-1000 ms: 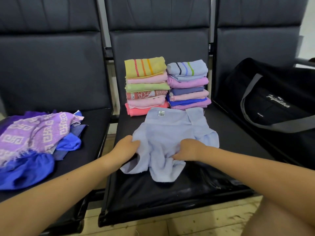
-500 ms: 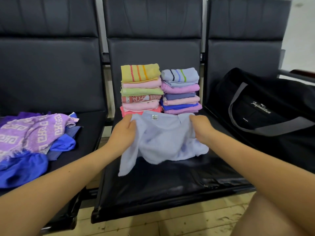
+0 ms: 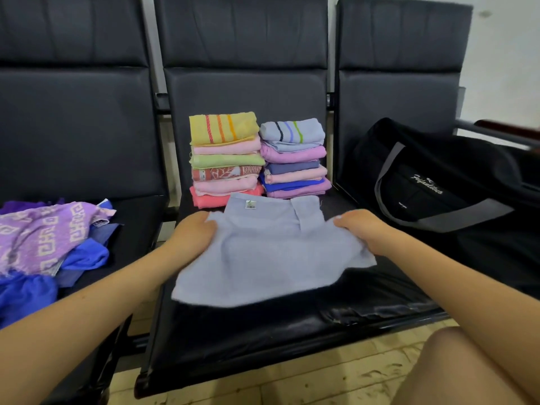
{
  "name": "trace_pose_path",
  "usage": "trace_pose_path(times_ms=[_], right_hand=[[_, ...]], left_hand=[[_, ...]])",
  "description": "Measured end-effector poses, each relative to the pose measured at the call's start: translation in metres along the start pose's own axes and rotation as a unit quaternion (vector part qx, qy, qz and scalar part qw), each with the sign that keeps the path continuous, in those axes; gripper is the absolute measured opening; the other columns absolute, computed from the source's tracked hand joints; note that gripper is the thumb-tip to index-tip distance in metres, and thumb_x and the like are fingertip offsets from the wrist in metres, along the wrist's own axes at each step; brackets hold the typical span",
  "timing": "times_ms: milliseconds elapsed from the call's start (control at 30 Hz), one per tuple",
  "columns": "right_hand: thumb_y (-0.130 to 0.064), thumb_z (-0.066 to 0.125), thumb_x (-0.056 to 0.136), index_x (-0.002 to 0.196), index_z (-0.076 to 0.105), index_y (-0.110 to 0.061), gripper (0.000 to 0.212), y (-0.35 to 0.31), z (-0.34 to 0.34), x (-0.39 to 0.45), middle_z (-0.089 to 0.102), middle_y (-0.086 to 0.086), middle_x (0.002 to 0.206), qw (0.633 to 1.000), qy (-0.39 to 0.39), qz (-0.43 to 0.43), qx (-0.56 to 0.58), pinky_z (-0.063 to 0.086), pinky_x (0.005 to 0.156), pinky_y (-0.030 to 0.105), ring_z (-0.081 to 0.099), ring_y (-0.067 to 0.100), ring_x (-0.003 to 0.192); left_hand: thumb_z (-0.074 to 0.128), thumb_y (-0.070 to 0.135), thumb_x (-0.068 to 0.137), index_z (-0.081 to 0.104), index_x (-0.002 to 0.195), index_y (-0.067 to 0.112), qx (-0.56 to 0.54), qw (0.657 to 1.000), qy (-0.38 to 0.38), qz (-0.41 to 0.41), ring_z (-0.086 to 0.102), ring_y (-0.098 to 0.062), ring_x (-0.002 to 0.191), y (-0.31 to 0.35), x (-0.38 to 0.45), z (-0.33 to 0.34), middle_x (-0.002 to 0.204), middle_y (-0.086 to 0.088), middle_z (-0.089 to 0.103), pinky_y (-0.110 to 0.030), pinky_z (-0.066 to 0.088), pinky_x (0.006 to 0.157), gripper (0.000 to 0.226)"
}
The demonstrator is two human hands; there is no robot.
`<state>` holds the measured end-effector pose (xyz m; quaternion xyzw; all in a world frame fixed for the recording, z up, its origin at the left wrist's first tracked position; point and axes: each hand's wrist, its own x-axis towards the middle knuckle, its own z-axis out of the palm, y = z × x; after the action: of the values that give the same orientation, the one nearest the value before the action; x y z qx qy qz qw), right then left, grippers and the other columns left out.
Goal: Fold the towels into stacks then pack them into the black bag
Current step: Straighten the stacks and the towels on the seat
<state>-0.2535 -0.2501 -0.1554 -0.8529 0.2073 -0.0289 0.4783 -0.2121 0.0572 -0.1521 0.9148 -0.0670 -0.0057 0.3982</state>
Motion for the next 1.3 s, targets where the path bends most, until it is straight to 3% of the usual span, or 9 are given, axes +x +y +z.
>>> trace_pose_path(times_ms=[133,233,333,500,633,733,933,1167,1300], right_hand=[[-0.008,0.045,0.095,0.067,0.051,-0.002,0.03,0.027,-0.006,0.008,0.051,0.011,0.073,0.966,-0.034,0.032,-0.254,0.036,0.062,0.028,0.05,0.027,0.083],[-0.011,0.051,0.09,0.099,0.063,0.004,0.021,0.042,0.0,0.017,0.064,0.02,0.103,0.958,-0.026,0.009,-0.287,0.043,0.075,0.031,0.058,0.035,0.102],[-0.025,0.057,0.087,0.118,0.055,-0.016,0.033,0.039,0.012,0.015,0.057,0.009,0.119,0.945,-0.006,-0.048,-0.325,0.044,0.094,0.036,0.05,0.029,0.116],[-0.029,0.056,0.091,0.12,0.056,-0.022,0.03,0.018,0.04,0.006,0.05,0.005,0.121,0.918,0.022,-0.181,-0.353,0.041,0.096,0.037,0.04,0.026,0.121],[-0.023,0.061,0.089,0.103,0.064,-0.021,0.015,0.012,0.046,-0.004,0.06,-0.004,0.094,0.947,-0.061,-0.232,-0.215,0.048,0.079,0.028,0.059,0.018,0.092],[-0.026,0.064,0.088,0.092,0.069,-0.024,0.006,0.01,0.046,-0.014,0.069,-0.006,0.087,0.944,-0.164,-0.225,-0.178,0.051,0.078,0.024,0.064,0.011,0.085],[-0.036,0.073,0.083,0.113,0.064,-0.023,0.033,0.02,0.053,-0.028,0.059,-0.005,0.11,0.872,-0.363,-0.192,-0.266,0.044,0.094,0.023,0.054,0.007,0.098],[-0.032,0.049,0.091,0.084,0.056,-0.015,0.02,0.027,0.06,-0.014,0.062,0.001,0.085,0.853,-0.233,-0.277,-0.376,0.046,0.084,0.039,0.056,0.021,0.084],[-0.028,0.041,0.091,0.073,0.048,-0.014,0.023,0.018,0.047,-0.002,0.052,-0.003,0.069,0.874,-0.191,-0.272,-0.353,0.046,0.077,0.038,0.051,0.017,0.07]], left_hand=[[0.041,0.021,0.096,0.051,0.098,0.014,0.227,0.973,-0.04,0.018,0.055,-0.021,0.08,-0.049,0.01,0.009,0.104,-0.007,0.061,-0.03,0.039,0.061,0.012],[0.049,0.026,0.092,0.046,0.12,0.02,0.296,0.954,-0.046,0.014,0.057,-0.025,0.096,-0.064,0.013,0.013,0.116,-0.008,0.056,-0.036,0.047,0.076,0.029],[0.056,0.024,0.089,0.036,0.141,0.019,0.332,0.938,0.025,0.099,0.042,-0.027,0.119,-0.054,0.008,0.021,0.129,-0.008,0.045,-0.038,0.045,0.092,0.056],[0.053,0.029,0.092,0.059,0.111,0.026,0.248,0.942,-0.003,0.226,0.051,-0.014,0.105,-0.011,-0.019,0.043,0.108,0.007,0.055,-0.029,0.043,0.088,0.02],[0.049,0.045,0.09,0.058,0.081,0.029,0.235,0.923,-0.124,0.278,0.055,-0.008,0.077,0.011,-0.047,0.062,0.083,0.01,0.062,-0.03,0.047,0.075,0.02],[0.052,0.058,0.086,0.054,0.1,0.031,0.294,0.891,-0.205,0.28,0.05,-0.01,0.094,0.012,-0.06,0.073,0.101,0.012,0.054,-0.031,0.045,0.081,0.031],[0.038,0.028,0.1,0.048,0.11,0.017,0.344,0.874,-0.17,0.299,0.047,-0.02,0.099,-0.005,-0.057,0.082,0.109,-0.002,0.049,-0.033,0.039,0.077,0.019],[0.035,0.024,0.102,0.044,0.1,0.017,0.139,0.966,-0.131,0.174,0.057,-0.018,0.075,-0.016,-0.032,0.076,0.077,0.0,0.058,-0.032,0.045,0.074,0.011],[0.041,0.044,0.098,0.051,0.101,0.028,0.242,0.937,-0.112,0.228,0.054,-0.012,0.078,-0.014,-0.014,0.054,0.079,0.009,0.055,-0.028,0.042,0.072,0.019]])
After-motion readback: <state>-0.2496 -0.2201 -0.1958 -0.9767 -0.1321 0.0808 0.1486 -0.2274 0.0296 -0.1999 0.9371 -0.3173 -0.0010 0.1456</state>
